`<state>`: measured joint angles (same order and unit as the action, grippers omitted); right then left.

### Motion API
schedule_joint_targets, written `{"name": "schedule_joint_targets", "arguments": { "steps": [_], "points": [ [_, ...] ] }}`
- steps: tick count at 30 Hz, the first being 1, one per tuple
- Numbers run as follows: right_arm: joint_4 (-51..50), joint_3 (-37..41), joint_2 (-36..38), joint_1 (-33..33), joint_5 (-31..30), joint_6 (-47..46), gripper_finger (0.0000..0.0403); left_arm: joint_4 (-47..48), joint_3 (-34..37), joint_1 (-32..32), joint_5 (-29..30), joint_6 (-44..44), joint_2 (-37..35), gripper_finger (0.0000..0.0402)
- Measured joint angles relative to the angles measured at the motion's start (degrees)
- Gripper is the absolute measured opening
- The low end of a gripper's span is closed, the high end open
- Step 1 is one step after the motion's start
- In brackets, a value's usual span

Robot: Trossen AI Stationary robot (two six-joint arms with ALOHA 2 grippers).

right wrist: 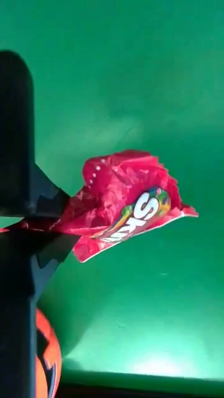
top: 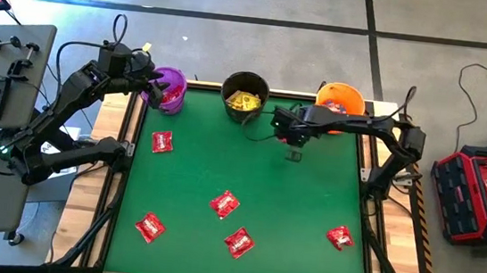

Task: Sort candy by brand, put in halloween buckets
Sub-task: Put the red candy pack into the violet bucket

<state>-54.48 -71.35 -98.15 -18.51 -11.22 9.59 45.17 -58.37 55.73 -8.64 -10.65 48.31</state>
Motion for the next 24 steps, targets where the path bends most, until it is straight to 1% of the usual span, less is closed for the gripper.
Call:
{"name": "schedule_joint_targets", "arguments": {
  "steps": [2, 4, 7, 10, 13, 15, 20, 24],
  "points": [
    [-1.7, -3.8, 0.0, 1.2, 1.6, -4.4, 0.0002, -0.2, 0.0, -0.6, -0.3, -0.1, 0.0, 0.0177],
    [-2.6, -7.6, 0.0, 2.6, 3.7, -8.0, 0.0002, -0.2, 0.0, -1.3, -2.7, -0.9, 0.0, 0.0177],
    [-1.6, -13.1, 0.0, 5.1, 7.5, -11.1, 0.0001, -0.4, 0.0, -2.7, -9.7, -4.1, 0.0, 0.0177],
    [2.3, -17.6, 0.0, 7.1, 10.0, -13.1, 0.0001, -2.4, 0.0, -4.5, -16.9, -5.9, 0.0, 0.0177],
    [7.8, -21.0, 0.0, 8.4, 11.3, -16.6, 0.0001, -5.5, 0.0, -7.1, -21.4, -5.5, 0.0, 0.0177],
    [12.1, -22.4, 0.0, 9.1, 11.3, -18.8, 0.0000, -7.9, 0.0, -9.1, -22.4, -4.7, 0.0, 0.0177],
    [22.2, -23.5, 0.0, 10.1, 11.4, -23.8, 0.0000, -12.2, 0.0, -13.5, -22.6, -4.4, 0.1, 0.0177],
    [27.6, -23.5, 0.0, 10.5, 11.5, -26.2, 0.0000, -18.0, 0.0, -15.7, -22.8, 0.4, 1.0, 0.0180]
  ]
}}
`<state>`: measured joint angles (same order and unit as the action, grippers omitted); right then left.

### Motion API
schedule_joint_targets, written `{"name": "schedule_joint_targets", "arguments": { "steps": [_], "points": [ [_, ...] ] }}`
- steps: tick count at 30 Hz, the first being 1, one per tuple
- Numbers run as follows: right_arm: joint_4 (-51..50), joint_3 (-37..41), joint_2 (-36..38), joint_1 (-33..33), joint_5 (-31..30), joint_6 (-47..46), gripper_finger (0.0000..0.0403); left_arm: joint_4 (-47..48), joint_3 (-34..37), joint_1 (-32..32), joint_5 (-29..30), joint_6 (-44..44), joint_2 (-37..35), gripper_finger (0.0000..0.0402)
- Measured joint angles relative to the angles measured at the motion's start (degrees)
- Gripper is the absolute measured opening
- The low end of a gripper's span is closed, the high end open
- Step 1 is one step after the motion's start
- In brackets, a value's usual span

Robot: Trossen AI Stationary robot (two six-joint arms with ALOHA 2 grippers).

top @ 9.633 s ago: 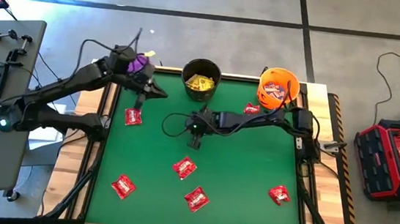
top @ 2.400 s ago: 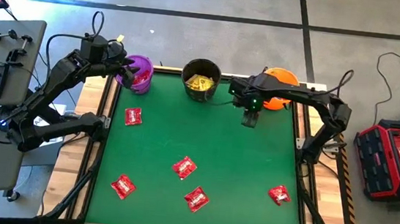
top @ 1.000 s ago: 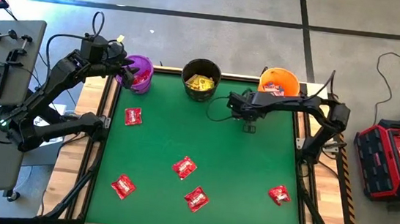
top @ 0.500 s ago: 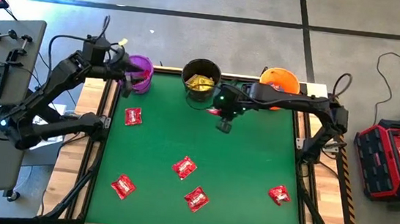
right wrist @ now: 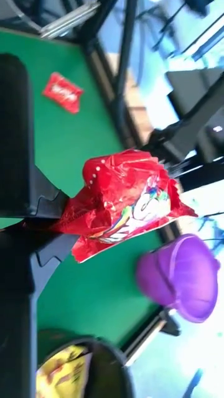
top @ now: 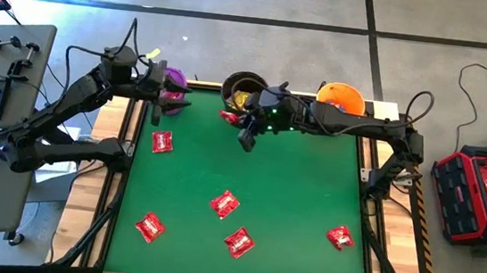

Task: Sort candy by brand, put in halloween buckets
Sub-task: Put the red candy pack into the violet bucket

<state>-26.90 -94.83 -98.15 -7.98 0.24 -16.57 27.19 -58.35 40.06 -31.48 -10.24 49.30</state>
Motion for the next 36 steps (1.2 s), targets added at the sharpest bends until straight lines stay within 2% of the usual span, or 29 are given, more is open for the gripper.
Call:
{"name": "schedule_joint_targets", "arguments": {
  "steps": [8, 16, 25, 33, 36],
  "points": [
    [6.2, 0.0, 0.0, 1.3, -1.8, -0.5, 0.0000, -8.1, 0.0, -3.7, -0.1, 8.4, 2.9, 0.0215],
    [9.6, 0.0, 0.0, 1.3, -2.1, 0.1, 0.0000, -14.6, 0.0, -8.8, -0.1, 12.1, 5.5, 0.0240],
    [11.0, 0.0, 0.0, 1.3, -0.4, 1.4, 0.0000, -16.8, 0.0, -11.2, 0.3, 10.6, 7.7, 0.0241],
    [12.4, 0.0, -0.1, 1.3, 4.5, 0.5, 0.0000, -18.8, 0.0, -14.3, -0.1, 6.0, 9.8, 0.0241],
    [12.8, 0.0, -0.1, 1.3, 5.1, 0.5, 0.0000, -20.1, 0.0, -15.5, -2.7, 5.1, 10.3, 0.0241]
  ]
}}
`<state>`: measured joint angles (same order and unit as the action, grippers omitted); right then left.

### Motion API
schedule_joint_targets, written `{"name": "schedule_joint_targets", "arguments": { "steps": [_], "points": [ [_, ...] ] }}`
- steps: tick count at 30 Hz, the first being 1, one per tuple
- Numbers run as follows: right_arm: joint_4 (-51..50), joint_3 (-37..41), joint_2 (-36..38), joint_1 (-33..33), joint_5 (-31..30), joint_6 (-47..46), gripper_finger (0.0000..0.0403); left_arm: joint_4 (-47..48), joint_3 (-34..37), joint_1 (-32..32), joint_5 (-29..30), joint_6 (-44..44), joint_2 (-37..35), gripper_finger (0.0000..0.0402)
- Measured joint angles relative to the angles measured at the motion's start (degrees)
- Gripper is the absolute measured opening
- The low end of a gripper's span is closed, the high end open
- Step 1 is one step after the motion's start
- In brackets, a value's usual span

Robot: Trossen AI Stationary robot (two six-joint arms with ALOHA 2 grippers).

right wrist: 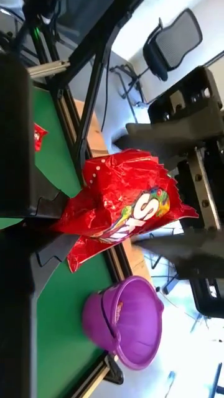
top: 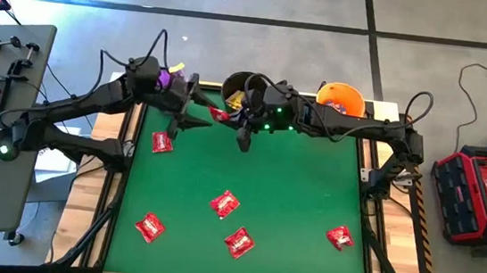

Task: Sort candy by brand, put in halloween buckets
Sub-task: Put the red candy pack into the violet bucket

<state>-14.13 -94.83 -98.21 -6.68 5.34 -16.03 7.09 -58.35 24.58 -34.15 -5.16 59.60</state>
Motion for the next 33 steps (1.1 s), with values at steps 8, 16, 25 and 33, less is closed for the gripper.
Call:
{"name": "schedule_joint_targets", "arguments": {
  "steps": [8, 16, 25, 33],
  "points": [
    [1.2, 0.0, 0.0, 0.0, 2.3, -0.5, 0.0000, -3.7, 0.0, -1.5, -1.6, -1.6, 0.1, 0.0218],
    [1.6, 0.0, 0.0, 0.0, 2.3, -0.6, 0.0000, -3.7, 0.0, -1.4, -1.4, -1.5, 0.5, 0.0132],
    [2.0, 0.0, 0.0, 0.0, 2.0, -0.6, 0.0000, -3.7, 0.0, -1.3, -1.7, -1.5, 0.4, 0.0052],
    [2.0, 0.0, 0.0, 0.0, 1.2, -0.6, 0.0022, -3.6, 0.0, 0.0, -1.9, -0.9, 0.4, 0.0036]
  ]
}}
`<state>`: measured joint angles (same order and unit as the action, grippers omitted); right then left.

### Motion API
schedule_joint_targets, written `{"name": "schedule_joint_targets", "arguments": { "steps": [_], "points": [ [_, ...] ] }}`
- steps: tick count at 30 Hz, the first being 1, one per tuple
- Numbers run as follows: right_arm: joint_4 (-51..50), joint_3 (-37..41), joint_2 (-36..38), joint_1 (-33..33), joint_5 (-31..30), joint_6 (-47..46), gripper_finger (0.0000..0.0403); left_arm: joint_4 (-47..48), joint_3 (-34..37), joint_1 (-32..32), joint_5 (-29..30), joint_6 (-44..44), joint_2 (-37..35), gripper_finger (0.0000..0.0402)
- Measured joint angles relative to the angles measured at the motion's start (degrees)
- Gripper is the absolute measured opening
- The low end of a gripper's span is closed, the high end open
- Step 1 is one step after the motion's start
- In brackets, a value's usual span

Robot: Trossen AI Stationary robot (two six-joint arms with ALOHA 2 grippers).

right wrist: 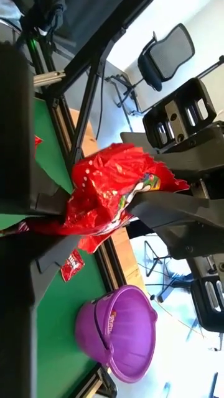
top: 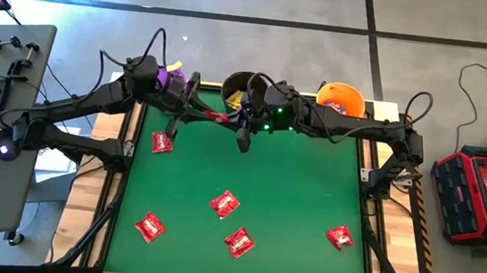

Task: Sort candy by brand, put in halloween buckets
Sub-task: Put the red candy pack into the violet bucket

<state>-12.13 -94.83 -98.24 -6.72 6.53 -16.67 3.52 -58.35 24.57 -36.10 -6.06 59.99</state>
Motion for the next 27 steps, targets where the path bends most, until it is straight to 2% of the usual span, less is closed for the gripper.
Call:
{"name": "schedule_joint_targets", "arguments": {
  "steps": [8, 12, 16, 19, 27],
  "points": [
    [0.2, 0.0, 0.0, 0.0, -2.4, -0.3, 0.0121, 0.2, 0.0, 3.7, 0.8, 0.2, -2.2, 0.0034],
    [-0.2, 0.0, 0.0, -0.8, -2.8, -1.8, 0.0155, 0.6, 0.0, 6.4, 0.8, 1.3, -4.0, 0.0033],
    [-1.2, 0.0, 0.0, -2.0, -2.9, -3.5, 0.0168, 3.0, 0.0, 10.0, 1.5, 1.4, -5.8, 0.0033],
    [-2.3, 0.0, 0.0, -3.0, -2.9, -3.9, 0.0169, 6.4, 0.0, 13.1, 4.3, 1.4, -7.2, 0.0033],
    [-4.1, 0.0, 0.0, -4.6, -3.0, -3.9, 0.0169, 25.0, 0.0, 22.8, 13.4, 5.7, -8.7, 0.0033]
  ]
}}
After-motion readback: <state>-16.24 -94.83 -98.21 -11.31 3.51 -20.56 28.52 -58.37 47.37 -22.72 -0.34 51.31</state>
